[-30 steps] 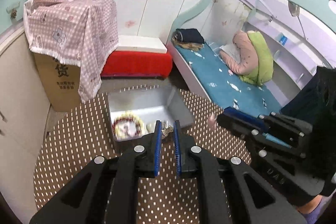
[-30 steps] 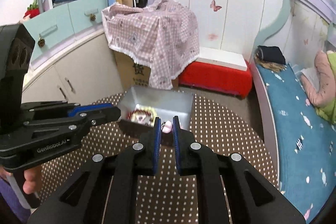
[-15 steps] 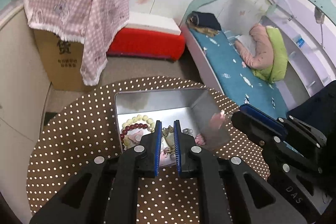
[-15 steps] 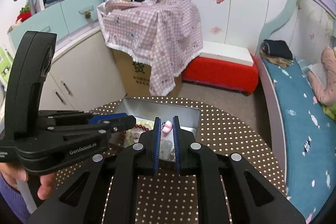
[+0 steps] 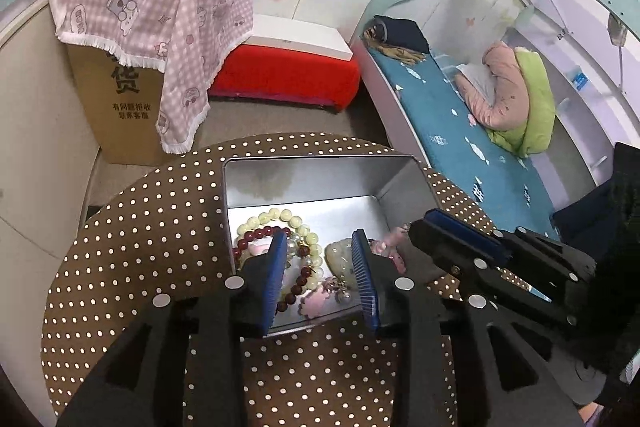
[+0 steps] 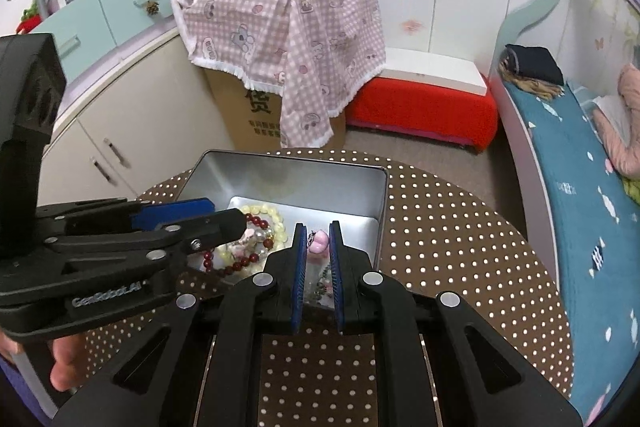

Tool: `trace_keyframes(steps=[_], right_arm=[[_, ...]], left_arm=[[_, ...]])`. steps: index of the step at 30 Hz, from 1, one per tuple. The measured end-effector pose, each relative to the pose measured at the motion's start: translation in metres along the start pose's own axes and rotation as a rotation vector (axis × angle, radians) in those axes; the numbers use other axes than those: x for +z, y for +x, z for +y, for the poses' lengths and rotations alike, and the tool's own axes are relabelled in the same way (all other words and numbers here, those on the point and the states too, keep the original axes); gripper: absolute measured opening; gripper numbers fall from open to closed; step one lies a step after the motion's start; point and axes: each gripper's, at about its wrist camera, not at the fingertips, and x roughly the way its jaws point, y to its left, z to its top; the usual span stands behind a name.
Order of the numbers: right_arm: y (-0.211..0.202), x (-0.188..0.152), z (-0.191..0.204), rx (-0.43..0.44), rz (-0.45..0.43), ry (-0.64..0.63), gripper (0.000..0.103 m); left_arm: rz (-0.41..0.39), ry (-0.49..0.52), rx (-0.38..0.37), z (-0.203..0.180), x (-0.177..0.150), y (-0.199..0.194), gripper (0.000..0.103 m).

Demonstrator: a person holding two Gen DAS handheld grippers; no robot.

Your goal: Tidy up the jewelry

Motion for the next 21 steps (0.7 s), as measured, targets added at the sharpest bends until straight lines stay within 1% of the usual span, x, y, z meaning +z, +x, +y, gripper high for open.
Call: trace_keyframes(steps=[2, 4, 5, 6, 7, 8, 9, 10, 11, 12, 13, 14, 16, 18, 20, 21], right_arm=[[-0.003, -0.001, -0.002, 0.013, -0.009, 0.011, 0.013], [-0.009, -0.002, -0.005, 0.02, -0.024, 0.031, 0.014], [-0.013, -0.003, -0.006, 0.018, -0.028, 0.037, 0.014], [-0.017, -0.003, -0.007, 0.015, -0.035, 0.041, 0.017], [-0.023, -0.004, -0.007, 0.009, -0.048, 0.047, 0.023], [-0.029, -0.004, -0.009, -0.004, -0.06, 0.055, 0.04], [-0.035, -0.005, -0.009, -0.014, -0.07, 0.059, 0.047], [-0.044, -0.006, -0.009, -0.011, -0.086, 0.061, 0.052], [-0.051, -0.007, -0.009, -0.007, -0.093, 0.062, 0.052], [-0.058, -0.008, -0.009, -0.009, -0.1, 0.064, 0.052], [-0.066, -0.01, -0.008, -0.013, -0.11, 0.063, 0.052], [-0.076, -0.013, -0.006, -0.016, -0.126, 0.061, 0.053], [-0.095, -0.018, -0.003, -0.017, -0.153, 0.055, 0.056], [-0.118, -0.027, 0.003, -0.023, -0.19, 0.053, 0.059], [-0.14, -0.037, 0.011, -0.038, -0.224, 0.04, 0.067], [-0.148, -0.041, 0.015, -0.046, -0.236, 0.034, 0.068]], left_arm=[[-0.009, 0.002, -0.001, -0.002, -0.001, -0.005, 0.037], [-0.031, 0.005, -0.001, -0.006, -0.004, -0.012, 0.046], [-0.04, 0.007, -0.004, -0.007, -0.004, -0.016, 0.047], [-0.053, 0.009, -0.013, -0.009, -0.006, -0.022, 0.051], [-0.064, 0.005, -0.018, -0.01, -0.007, -0.027, 0.057], [-0.078, 0.0, -0.02, -0.01, -0.008, -0.033, 0.059], [-0.102, -0.01, -0.012, -0.01, -0.009, -0.041, 0.06], [-0.118, -0.012, -0.005, -0.01, -0.011, -0.047, 0.062], [-0.133, -0.011, 0.006, -0.011, -0.012, -0.053, 0.064], [-0.152, -0.01, 0.023, -0.011, -0.014, -0.06, 0.069], [-0.19, -0.009, 0.052, -0.013, -0.019, -0.072, 0.073], [-0.21, -0.008, 0.065, -0.013, -0.021, -0.079, 0.075], [-0.26, -0.013, 0.109, -0.016, -0.029, -0.099, 0.085], [-0.297, -0.007, 0.13, -0.019, -0.038, -0.115, 0.086], [-0.319, 0.003, 0.153, -0.024, -0.049, -0.13, 0.09], [-0.329, 0.005, 0.167, -0.026, -0.054, -0.136, 0.09]])
